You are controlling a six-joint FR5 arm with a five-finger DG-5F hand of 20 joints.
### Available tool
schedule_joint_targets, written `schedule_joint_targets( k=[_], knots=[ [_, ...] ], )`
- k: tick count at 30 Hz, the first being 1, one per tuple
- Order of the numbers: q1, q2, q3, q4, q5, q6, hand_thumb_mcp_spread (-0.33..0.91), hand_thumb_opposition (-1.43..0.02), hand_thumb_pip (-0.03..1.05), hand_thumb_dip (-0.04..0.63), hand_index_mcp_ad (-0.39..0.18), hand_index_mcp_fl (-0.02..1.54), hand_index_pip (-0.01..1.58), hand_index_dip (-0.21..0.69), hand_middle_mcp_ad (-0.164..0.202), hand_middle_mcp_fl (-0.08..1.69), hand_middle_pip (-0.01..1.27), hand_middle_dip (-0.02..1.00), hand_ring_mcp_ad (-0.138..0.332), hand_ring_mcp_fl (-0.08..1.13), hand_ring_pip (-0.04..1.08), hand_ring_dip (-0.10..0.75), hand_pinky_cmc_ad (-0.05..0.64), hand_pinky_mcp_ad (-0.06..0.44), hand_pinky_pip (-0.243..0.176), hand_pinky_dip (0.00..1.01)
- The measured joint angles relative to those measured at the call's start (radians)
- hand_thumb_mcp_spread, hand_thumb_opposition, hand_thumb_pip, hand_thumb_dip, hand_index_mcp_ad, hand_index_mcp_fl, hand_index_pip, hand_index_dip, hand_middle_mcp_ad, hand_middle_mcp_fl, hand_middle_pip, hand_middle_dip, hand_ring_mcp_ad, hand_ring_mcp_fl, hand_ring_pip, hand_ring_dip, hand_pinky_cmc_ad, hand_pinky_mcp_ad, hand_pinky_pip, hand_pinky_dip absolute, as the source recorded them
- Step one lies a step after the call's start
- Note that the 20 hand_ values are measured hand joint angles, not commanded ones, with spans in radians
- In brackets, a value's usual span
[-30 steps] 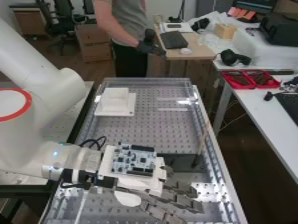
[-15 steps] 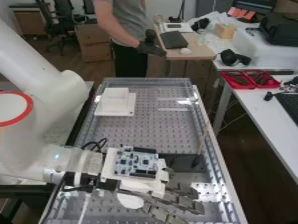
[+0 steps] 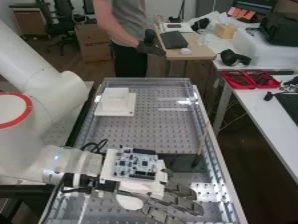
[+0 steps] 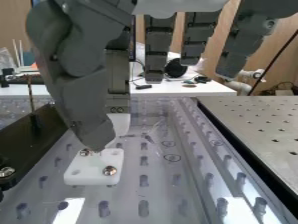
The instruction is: Grab the paper clip and place it in the clear container
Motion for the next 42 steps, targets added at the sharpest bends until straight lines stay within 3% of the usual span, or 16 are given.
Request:
schedule_joint_targets(
  k=[13, 17, 22, 42],
  knots=[
    [0.007, 0.013, -0.017, 0.013, 0.002, 0.014, 0.52, -0.89, 0.56, 0.253, -0.239, 0.49, 1.47, 0.11, -0.005, 0.27, 0.14, 0.19, 0.101, 0.05, 0.11, 0.089, 0.333, 0.267, 0.052, 0.19],
    [0.009, 0.011, -0.011, -0.003, 0.004, 0.002, 0.52, -0.87, 0.6, 0.253, -0.239, 0.35, 1.4, 0.079, -0.005, 0.25, 0.13, 0.19, 0.101, 0.05, 0.11, 0.089, 0.333, 0.265, 0.052, 0.19],
    [0.009, 0.008, -0.008, -0.008, 0.004, -0.002, 0.49, -0.85, 0.61, 0.253, -0.239, 0.31, 1.36, 0.049, -0.005, 0.25, 0.13, 0.19, 0.101, 0.05, 0.1, 0.089, 0.333, 0.265, 0.052, 0.19],
    [0.012, 0.018, -0.031, 0.005, 0.007, 0.015, 0.48, -0.83, 0.63, 0.253, -0.239, 0.29, 1.35, 0.024, -0.002, 0.24, 0.13, 0.19, 0.098, 0.05, 0.11, 0.089, 0.333, 0.265, 0.052, 0.19]
  ],
)
